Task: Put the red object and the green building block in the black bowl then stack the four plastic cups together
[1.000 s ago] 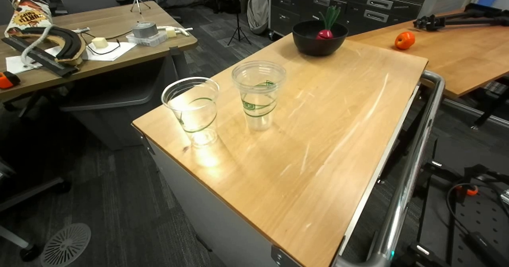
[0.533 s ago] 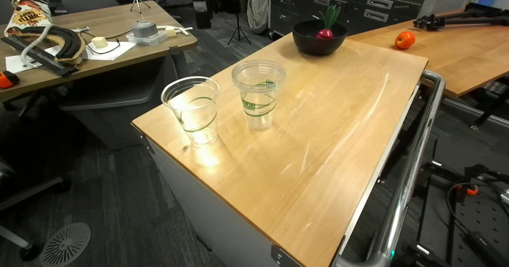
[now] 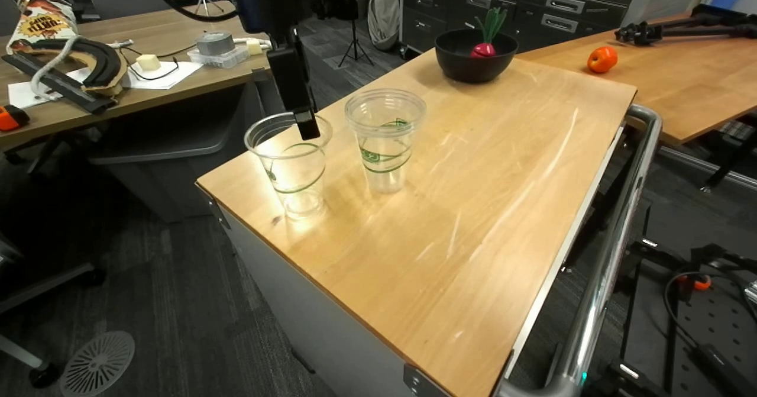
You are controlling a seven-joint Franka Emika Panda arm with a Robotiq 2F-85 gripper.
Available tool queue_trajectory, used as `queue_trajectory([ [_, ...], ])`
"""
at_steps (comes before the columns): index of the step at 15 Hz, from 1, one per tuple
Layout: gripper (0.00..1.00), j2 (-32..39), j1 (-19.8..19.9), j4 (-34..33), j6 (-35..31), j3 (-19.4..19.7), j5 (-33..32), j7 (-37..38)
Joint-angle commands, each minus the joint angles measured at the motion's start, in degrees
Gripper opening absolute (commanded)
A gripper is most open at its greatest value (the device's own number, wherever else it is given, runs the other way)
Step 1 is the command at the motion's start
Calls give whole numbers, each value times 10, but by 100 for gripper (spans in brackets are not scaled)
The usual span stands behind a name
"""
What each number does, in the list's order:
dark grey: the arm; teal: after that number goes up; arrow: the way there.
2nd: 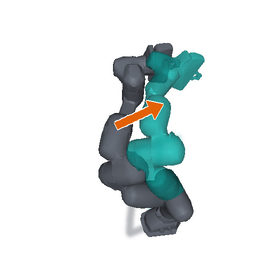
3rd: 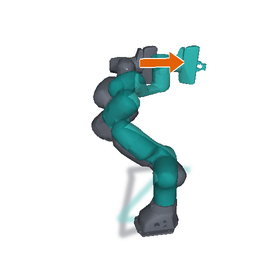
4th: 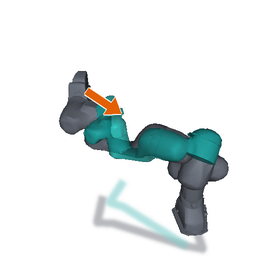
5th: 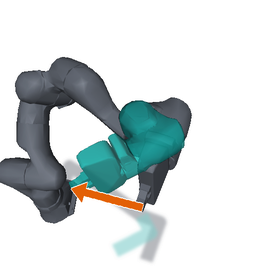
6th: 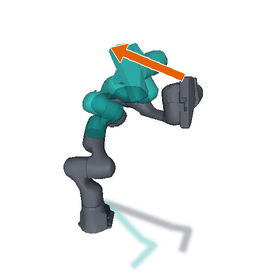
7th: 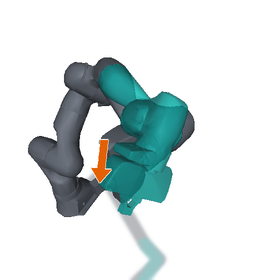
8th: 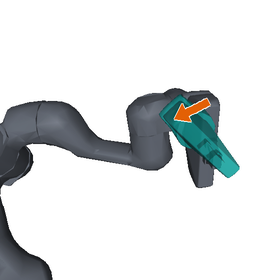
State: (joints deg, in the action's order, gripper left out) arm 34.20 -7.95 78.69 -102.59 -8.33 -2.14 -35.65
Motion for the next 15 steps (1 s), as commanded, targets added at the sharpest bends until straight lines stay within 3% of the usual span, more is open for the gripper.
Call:
queue_trajectory([
  [1, 58, 17, 1, -27, 1, -7, -10, 6],
  [8, 4, -1, 16, -23, 16, -31, 28, -25],
  [10, 0, -27, 28, -14, 25, -42, 51, -47],
  [15, 1, -145, 59, 42, 37, -42, 100, -87],
])
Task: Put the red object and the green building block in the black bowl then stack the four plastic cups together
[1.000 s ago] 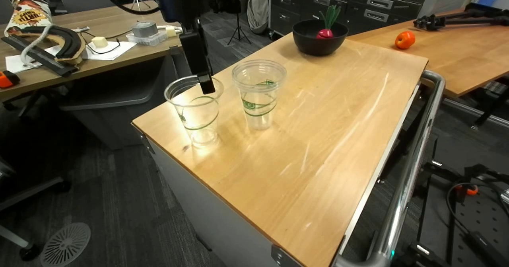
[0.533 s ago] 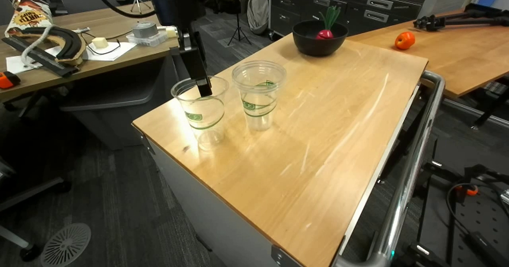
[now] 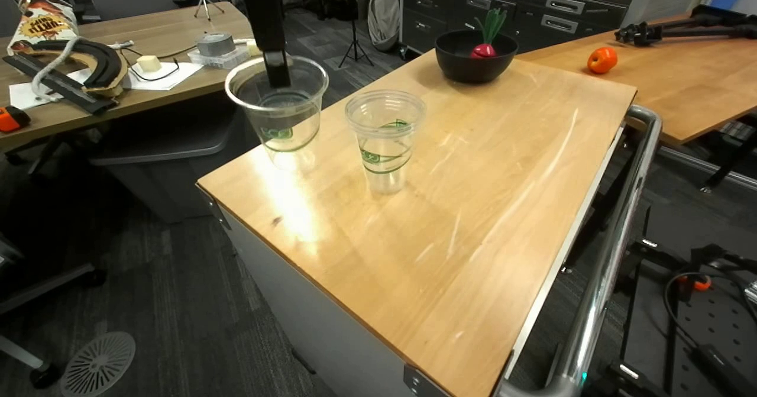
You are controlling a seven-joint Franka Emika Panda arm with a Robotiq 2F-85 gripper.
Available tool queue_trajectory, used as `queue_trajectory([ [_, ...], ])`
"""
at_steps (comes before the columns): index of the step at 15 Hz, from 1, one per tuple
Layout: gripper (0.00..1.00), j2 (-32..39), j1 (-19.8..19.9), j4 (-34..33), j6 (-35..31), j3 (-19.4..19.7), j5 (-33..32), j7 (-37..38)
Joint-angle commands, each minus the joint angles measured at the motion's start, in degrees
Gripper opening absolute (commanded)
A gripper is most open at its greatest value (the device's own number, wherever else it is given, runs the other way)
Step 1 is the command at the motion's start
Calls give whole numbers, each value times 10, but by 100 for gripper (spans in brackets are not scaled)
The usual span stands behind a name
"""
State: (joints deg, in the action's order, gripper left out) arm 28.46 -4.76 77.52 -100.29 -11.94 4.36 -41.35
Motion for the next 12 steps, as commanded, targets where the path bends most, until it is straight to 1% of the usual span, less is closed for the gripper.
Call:
queue_trajectory([
  [1, 1, -110, 35, 63, 25, -2, 46, -39],
  [3, 1, -162, 48, 94, 46, 10, 65, -42],
  [5, 1, -197, 57, 117, 74, 23, 83, -52],
  [7, 1, -213, 62, 135, 99, 36, 106, -68],
  [9, 1, -213, 58, 151, 122, 46, 114, -74],
  [10, 1, -212, 55, 163, 119, 51, 112, -72],
  [12, 1, -206, 51, 188, 83, 56, 105, -55],
])
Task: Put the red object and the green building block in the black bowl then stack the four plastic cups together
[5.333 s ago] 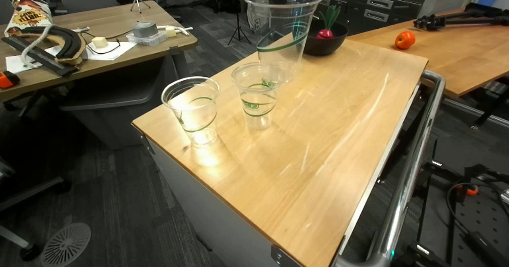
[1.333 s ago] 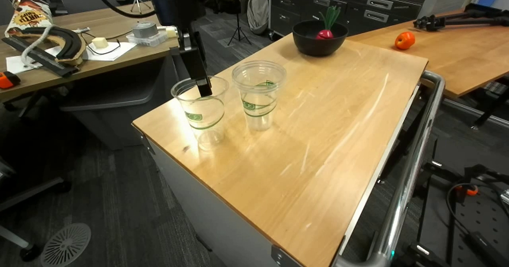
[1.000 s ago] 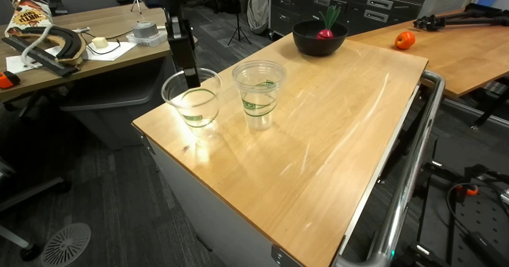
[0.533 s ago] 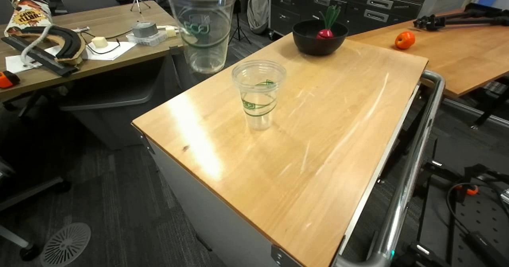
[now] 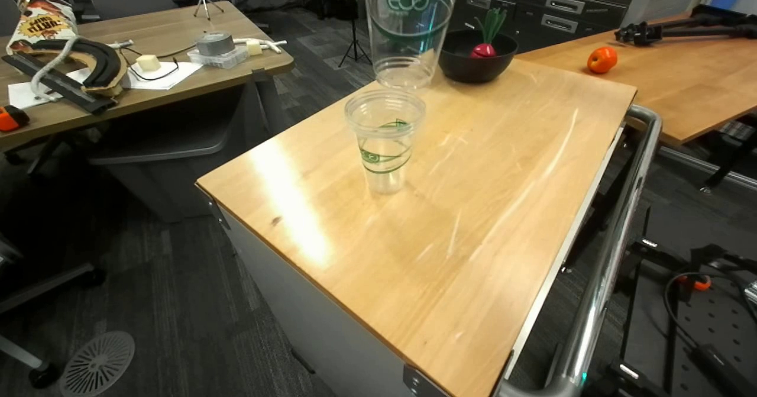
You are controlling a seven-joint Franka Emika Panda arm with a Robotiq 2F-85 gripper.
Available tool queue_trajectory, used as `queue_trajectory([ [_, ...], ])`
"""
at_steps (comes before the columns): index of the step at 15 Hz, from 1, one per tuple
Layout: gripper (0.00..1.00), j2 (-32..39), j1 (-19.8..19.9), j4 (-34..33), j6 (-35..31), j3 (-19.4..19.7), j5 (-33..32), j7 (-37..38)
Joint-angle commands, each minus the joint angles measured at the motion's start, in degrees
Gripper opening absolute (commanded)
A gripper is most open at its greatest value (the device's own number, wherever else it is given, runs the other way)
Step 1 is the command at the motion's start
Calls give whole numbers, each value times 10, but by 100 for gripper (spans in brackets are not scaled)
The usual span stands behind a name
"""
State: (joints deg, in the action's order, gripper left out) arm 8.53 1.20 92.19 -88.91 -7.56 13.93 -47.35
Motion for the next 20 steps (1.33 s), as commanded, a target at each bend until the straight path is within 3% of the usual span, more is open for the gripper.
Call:
queue_trajectory([
  [1, 1, -3, -7, 51, -41, 14, 12, 6],
  [11, 1, -2, -4, 94, -97, 17, 48, -1],
  [20, 1, 2, -12, 108, -138, 18, -10, 42],
])
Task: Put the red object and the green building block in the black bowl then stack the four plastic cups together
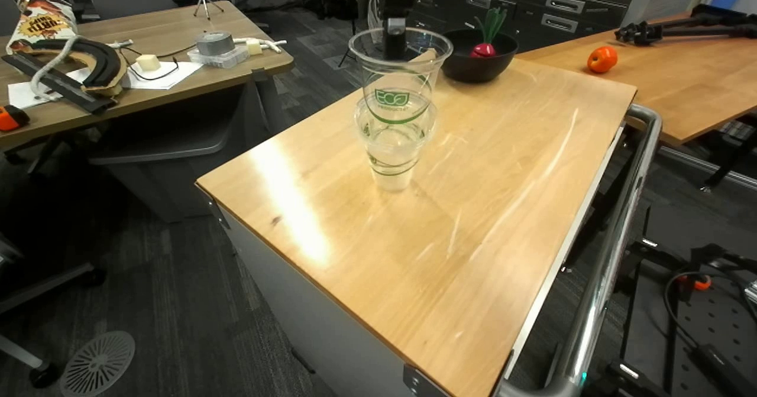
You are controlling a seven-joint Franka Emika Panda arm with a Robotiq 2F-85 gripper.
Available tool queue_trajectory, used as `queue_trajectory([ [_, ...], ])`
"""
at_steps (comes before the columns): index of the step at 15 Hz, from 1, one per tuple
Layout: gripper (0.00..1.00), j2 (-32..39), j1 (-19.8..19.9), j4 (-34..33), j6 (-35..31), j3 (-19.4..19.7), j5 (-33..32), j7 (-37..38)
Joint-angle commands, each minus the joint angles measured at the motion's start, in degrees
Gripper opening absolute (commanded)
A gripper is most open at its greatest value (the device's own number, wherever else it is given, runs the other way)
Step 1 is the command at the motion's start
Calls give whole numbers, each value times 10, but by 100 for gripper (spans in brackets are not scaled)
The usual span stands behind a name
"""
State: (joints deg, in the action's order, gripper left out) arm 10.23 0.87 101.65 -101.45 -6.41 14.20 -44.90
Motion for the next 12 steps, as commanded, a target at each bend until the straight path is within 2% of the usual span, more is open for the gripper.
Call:
queue_trajectory([
  [1, 1, -15, -9, 14, -12, 6, -14, 20],
  [2, 10, -15, -9, 15, -15, 6, -15, 24],
  [3, 32, -16, -9, 17, -20, 6, -18, 29],
  [5, 35, -17, -10, 21, -36, 7, -23, 37],
  [12, 87, -20, -13, 41, -138, 6, -60, 67],
])
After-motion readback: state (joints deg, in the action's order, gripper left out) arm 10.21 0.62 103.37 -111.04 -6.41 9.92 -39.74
